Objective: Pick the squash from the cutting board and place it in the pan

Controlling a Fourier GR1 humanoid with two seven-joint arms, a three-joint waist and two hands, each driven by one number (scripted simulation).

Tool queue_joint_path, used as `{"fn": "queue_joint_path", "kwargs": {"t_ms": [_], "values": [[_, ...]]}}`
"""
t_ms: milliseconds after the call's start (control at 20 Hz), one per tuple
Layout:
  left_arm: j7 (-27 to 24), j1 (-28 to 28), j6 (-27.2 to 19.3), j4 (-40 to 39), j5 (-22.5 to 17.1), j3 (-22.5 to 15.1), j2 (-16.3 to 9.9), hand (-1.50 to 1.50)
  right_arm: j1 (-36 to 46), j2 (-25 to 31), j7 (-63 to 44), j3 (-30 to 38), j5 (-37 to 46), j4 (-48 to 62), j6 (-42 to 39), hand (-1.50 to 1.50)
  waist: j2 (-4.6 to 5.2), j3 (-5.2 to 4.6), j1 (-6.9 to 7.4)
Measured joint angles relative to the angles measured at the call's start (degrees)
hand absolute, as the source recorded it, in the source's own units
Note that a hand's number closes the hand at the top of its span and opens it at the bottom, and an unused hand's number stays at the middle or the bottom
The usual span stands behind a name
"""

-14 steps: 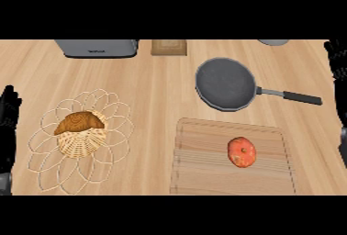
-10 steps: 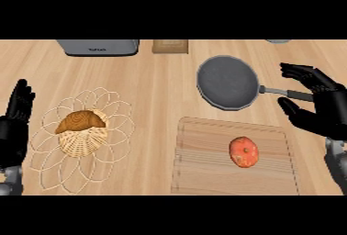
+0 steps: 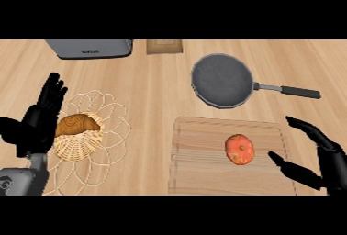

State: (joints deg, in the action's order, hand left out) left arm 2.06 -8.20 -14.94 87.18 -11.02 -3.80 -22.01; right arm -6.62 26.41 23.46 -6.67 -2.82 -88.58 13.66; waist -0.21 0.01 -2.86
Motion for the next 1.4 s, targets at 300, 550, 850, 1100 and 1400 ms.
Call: {"fn": "queue_joint_path", "kwargs": {"t_ms": [300, 550, 850, 1100, 1400], "values": [[0.8, -2.6, 1.3, -2.4, -0.4, 0.5, 0.5, 0.00, -14.0, 9.8, -2.5, 5.4, 1.7, -14.4, -1.2, -1.50, -0.06, -0.13, 0.22], [0.0, -2.6, 1.7, -3.0, 0.0, 0.2, 1.3, 0.00, -19.2, 20.8, -12.9, 10.5, 3.0, -24.1, -6.4, -1.50, -0.04, -0.22, 0.84], [0.4, -4.9, 2.8, -4.4, 0.4, 0.4, 1.9, 0.00, -17.6, 27.6, -30.7, 16.0, 1.3, -36.3, -11.7, -1.50, 0.11, -0.16, 1.89], [1.1, -4.9, 3.4, -3.8, 1.2, 0.1, 3.1, 0.00, -9.1, 28.6, -42.3, 14.1, 3.3, -39.2, -13.7, -1.50, 0.25, -0.10, 2.99], [1.0, -5.5, 4.7, -4.4, 1.6, 1.5, 3.5, 0.00, 0.3, 25.8, -50.6, 8.2, 1.8, -40.7, -17.9, -1.50, 0.30, -0.06, 3.28]]}}
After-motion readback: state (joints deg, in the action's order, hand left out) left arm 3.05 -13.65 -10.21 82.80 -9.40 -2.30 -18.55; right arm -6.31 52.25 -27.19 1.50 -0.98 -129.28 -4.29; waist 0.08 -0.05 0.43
